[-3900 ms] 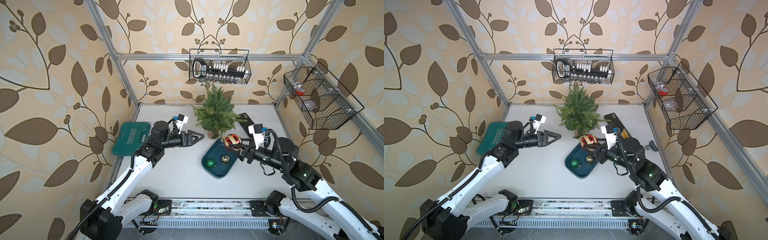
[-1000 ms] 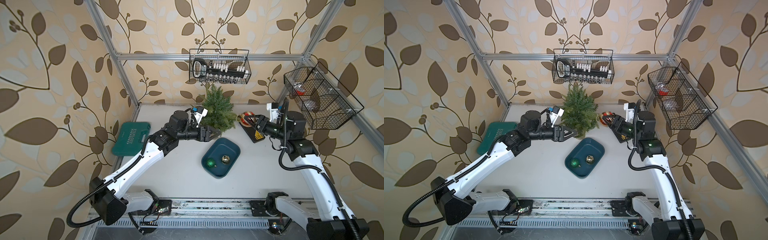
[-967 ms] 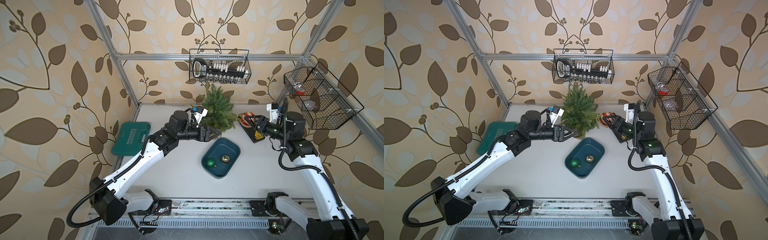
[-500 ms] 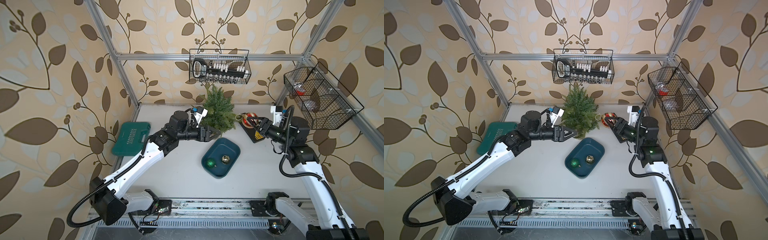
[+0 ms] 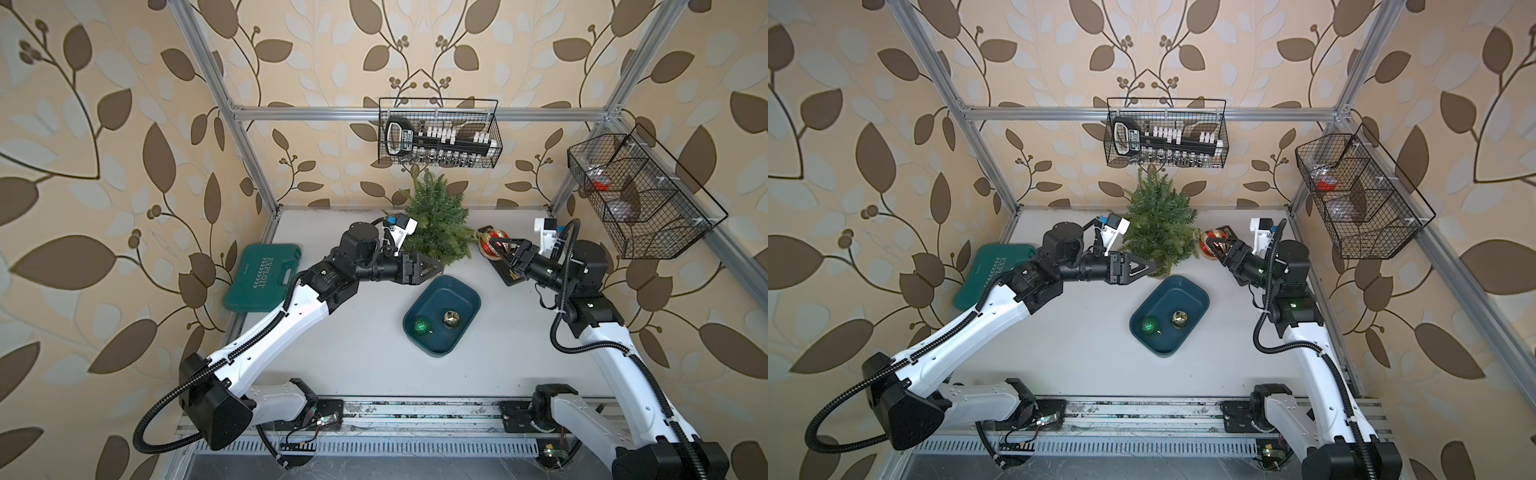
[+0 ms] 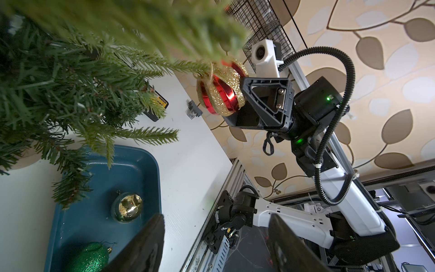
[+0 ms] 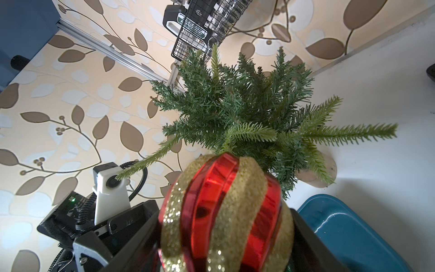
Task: Decorate the small christmas tree with ornaments
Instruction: Hang an ornament on the christmas tree.
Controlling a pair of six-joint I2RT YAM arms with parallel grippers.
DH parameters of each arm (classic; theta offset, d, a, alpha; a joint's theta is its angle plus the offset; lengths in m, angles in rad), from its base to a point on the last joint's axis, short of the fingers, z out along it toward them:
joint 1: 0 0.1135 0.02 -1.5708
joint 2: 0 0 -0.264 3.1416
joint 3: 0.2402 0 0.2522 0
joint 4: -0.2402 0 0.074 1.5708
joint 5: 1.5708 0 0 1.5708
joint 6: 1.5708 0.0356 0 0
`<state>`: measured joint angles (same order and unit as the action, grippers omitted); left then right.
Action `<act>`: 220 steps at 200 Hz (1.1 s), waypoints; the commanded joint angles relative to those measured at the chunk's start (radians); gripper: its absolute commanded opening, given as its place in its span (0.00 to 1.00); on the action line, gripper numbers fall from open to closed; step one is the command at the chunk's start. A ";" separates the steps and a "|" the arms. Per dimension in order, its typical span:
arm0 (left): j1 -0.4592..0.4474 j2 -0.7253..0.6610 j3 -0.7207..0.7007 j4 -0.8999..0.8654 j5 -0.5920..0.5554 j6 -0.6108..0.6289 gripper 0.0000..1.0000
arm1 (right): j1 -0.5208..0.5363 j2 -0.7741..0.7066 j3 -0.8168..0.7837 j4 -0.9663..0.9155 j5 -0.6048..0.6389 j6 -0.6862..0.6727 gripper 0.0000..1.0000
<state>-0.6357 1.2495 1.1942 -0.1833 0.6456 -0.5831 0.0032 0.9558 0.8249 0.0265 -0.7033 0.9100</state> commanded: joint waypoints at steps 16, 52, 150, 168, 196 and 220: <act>-0.008 -0.005 0.009 0.039 0.002 0.002 0.70 | -0.004 -0.017 -0.050 0.134 -0.042 0.055 0.62; -0.010 -0.001 0.016 0.033 0.000 0.005 0.70 | -0.005 -0.058 -0.107 0.218 -0.048 0.081 0.62; -0.014 -0.002 0.010 0.026 -0.004 0.009 0.70 | 0.068 -0.103 -0.170 0.341 0.017 0.055 0.63; -0.014 -0.005 0.007 0.024 -0.008 0.011 0.70 | 0.095 -0.090 -0.145 0.288 0.047 0.012 0.63; -0.014 -0.009 0.004 0.021 -0.011 0.013 0.70 | 0.097 -0.079 -0.173 0.303 0.068 0.027 0.63; -0.014 -0.008 0.001 0.022 -0.011 0.011 0.70 | 0.096 -0.079 -0.193 0.292 0.111 0.021 0.64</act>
<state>-0.6426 1.2526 1.1942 -0.1844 0.6437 -0.5827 0.0963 0.8780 0.6533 0.3180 -0.6502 0.9520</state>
